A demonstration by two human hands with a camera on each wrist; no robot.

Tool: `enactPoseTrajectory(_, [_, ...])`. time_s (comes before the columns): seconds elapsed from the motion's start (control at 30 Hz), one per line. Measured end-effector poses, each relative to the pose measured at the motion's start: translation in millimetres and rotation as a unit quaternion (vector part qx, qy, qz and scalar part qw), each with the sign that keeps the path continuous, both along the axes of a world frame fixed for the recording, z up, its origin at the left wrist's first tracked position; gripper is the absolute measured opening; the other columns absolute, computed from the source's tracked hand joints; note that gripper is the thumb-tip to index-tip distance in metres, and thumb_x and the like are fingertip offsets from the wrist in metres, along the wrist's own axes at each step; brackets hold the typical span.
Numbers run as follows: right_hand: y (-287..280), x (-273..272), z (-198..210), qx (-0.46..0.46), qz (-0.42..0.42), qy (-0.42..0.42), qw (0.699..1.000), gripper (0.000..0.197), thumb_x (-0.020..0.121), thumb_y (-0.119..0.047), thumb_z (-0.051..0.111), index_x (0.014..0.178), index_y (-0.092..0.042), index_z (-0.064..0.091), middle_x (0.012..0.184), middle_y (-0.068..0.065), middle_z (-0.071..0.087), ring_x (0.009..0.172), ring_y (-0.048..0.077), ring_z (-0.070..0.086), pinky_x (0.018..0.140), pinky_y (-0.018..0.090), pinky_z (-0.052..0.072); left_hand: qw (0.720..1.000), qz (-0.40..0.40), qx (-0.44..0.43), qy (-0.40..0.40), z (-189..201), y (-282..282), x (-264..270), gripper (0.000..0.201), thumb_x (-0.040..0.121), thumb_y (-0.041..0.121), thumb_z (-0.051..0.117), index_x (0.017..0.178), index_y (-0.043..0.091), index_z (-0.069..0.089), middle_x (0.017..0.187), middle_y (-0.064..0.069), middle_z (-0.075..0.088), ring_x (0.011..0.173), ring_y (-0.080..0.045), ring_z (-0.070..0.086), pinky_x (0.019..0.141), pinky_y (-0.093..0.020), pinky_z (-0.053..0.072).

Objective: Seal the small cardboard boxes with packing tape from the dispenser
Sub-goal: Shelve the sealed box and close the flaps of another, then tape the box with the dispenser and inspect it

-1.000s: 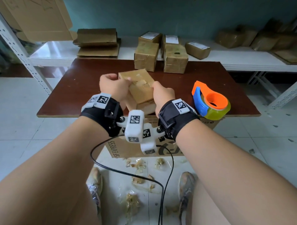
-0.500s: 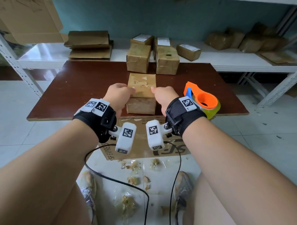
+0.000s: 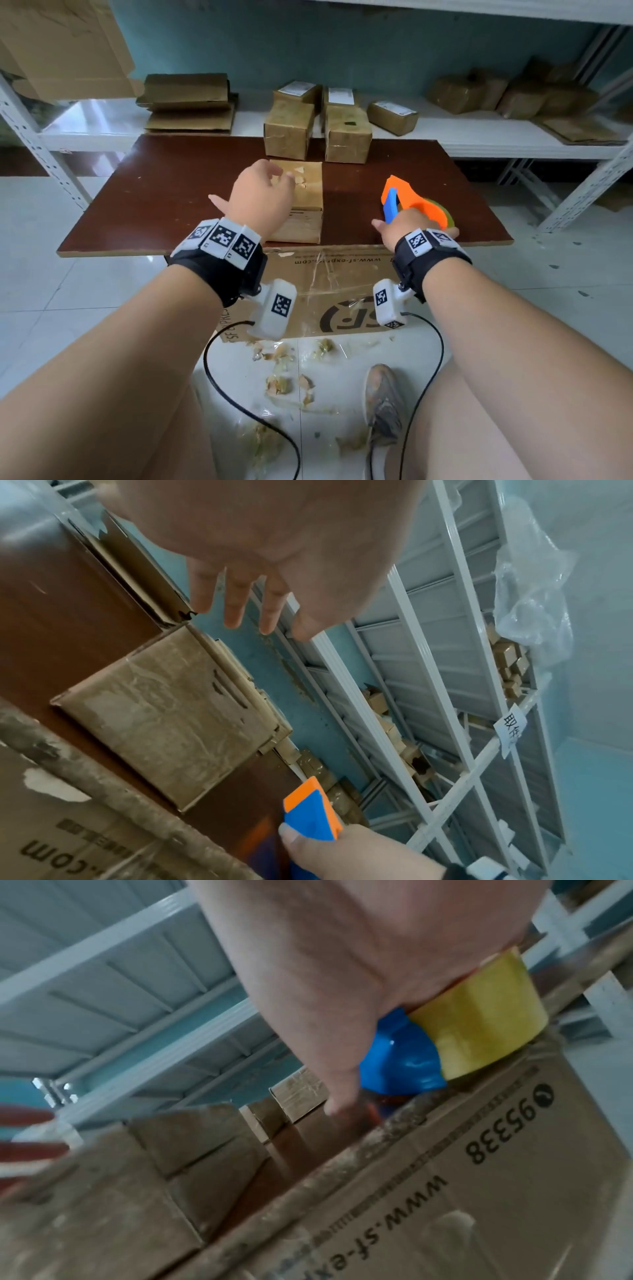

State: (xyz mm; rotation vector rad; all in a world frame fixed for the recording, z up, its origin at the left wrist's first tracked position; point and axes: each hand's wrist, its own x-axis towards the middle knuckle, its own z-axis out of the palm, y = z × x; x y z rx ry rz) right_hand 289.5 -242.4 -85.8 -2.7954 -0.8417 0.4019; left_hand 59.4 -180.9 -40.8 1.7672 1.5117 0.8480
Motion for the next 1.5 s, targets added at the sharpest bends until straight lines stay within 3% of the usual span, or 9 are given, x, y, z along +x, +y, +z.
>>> enactPoseTrajectory(0.13, [-3, -3, 14, 0.005, 0.036, -0.023, 0.999, 0.052, 0.102, -0.061, 0.053, 0.091, -0.011, 0.059, 0.09, 0.01, 0.07, 0.109, 0.039, 0.062, 0.121, 0.059, 0.019, 0.998, -0.014, 0.008, -0.06, 3, -5, -1, 0.028, 0.091, 0.048, 0.052, 0.112, 0.033, 0.065, 0.116, 0.01, 0.067, 0.12, -0.023, 0.063, 0.121, -0.064, 0.033])
enactPoseTrajectory(0.27, [0, -11, 40, 0.201, 0.058, 0.122, 0.97, 0.045, 0.1, -0.05, 0.063, 0.107, -0.006, 0.062, 0.102, 0.009, 0.066, 0.097, 0.035, 0.065, 0.092, 0.043, 0.05, 0.994, -0.03, 0.065, -0.081, 9, -13, 1, 0.035, 0.108, 0.045, 0.049, 0.107, 0.016, 0.068, 0.102, 0.004, 0.068, 0.099, -0.017, 0.064, 0.098, -0.044, 0.053])
enactPoseTrajectory(0.47, [-32, -51, 87, 0.415, 0.136, 0.557, 0.707, 0.039, 0.104, -0.024, 0.064, 0.134, 0.0, 0.067, 0.138, 0.021, 0.067, 0.119, 0.029, 0.067, 0.115, 0.049, 0.048, 0.963, -0.018, 0.05, -0.264, 16, -15, 4, 0.072, 0.103, 0.072, 0.026, 0.112, 0.018, 0.073, 0.112, 0.005, 0.076, 0.105, -0.01, 0.073, 0.1, -0.045, 0.059])
enactPoseTrajectory(0.57, [-51, -78, 100, 0.379, 0.177, 0.637, 0.647, 0.044, 0.105, -0.024, 0.06, 0.142, 0.001, 0.061, 0.15, 0.025, 0.055, 0.124, 0.034, 0.059, 0.12, 0.053, 0.042, 0.945, -0.048, -0.043, -0.322, 18, -16, 3, 0.077, 0.106, 0.072, 0.022, 0.117, 0.016, 0.074, 0.112, 0.0, 0.078, 0.103, -0.014, 0.076, 0.099, -0.042, 0.059])
enactPoseTrajectory(0.8, [-67, -138, 92, 0.369, 0.136, 0.567, 0.724, 0.036, 0.102, -0.038, 0.066, 0.115, -0.006, 0.074, 0.107, 0.018, 0.074, 0.096, 0.034, 0.072, 0.104, 0.049, 0.053, 0.916, -0.035, -0.131, -0.378, 13, -30, 0, 0.073, 0.109, 0.069, 0.016, 0.088, 0.023, 0.068, 0.067, -0.001, 0.065, 0.048, -0.013, 0.059, 0.051, -0.027, 0.048])
enactPoseTrajectory(0.9, [-60, -137, 82, 0.349, 0.115, 0.511, 0.777, 0.097, 0.068, -0.091, 0.069, 0.124, -0.012, 0.074, 0.123, 0.017, 0.074, 0.12, 0.036, 0.068, 0.114, 0.05, 0.048, 0.933, -0.029, -0.1, -0.345, 7, -29, 4, 0.076, 0.105, 0.075, 0.013, 0.101, 0.031, 0.075, 0.09, 0.001, 0.08, 0.08, -0.013, 0.076, 0.083, -0.037, 0.061])
enactPoseTrajectory(1.03, [-29, -129, 72, 0.332, 0.095, 0.549, 0.761, 0.126, 0.033, -0.097, 0.081, 0.136, -0.024, 0.069, 0.137, 0.002, 0.07, 0.135, 0.023, 0.06, 0.12, 0.056, 0.039, 0.927, 0.033, -0.106, -0.359, 9, -22, 3, 0.074, 0.105, 0.075, 0.014, 0.104, 0.031, 0.074, 0.063, -0.001, 0.069, 0.05, -0.016, 0.063, 0.06, -0.033, 0.052])
enactPoseTrajectory(1.3, [-10, -115, 82, 0.367, 0.135, 0.507, 0.768, 0.067, 0.068, -0.074, 0.084, 0.112, -0.024, 0.082, 0.104, 0.0, 0.081, 0.098, 0.017, 0.075, 0.109, 0.047, 0.054, 0.883, -0.064, -0.185, -0.427, 29, -20, -20, 0.073, 0.106, 0.072, 0.033, 0.13, 0.013, 0.07, 0.115, -0.011, 0.08, 0.106, -0.027, 0.078, 0.094, -0.046, 0.062])
enactPoseTrajectory(1.5, [0, -92, 82, 0.381, 0.191, 0.42, 0.801, 0.101, 0.051, -0.078, 0.089, 0.104, 0.007, 0.076, 0.093, 0.017, 0.078, 0.078, 0.022, 0.065, 0.08, 0.041, 0.051, 0.858, -0.068, -0.214, -0.463, 31, -17, -40, 0.037, 0.109, 0.045, 0.049, 0.112, 0.016, 0.071, 0.109, -0.005, 0.079, 0.106, -0.02, 0.074, 0.096, -0.037, 0.056])
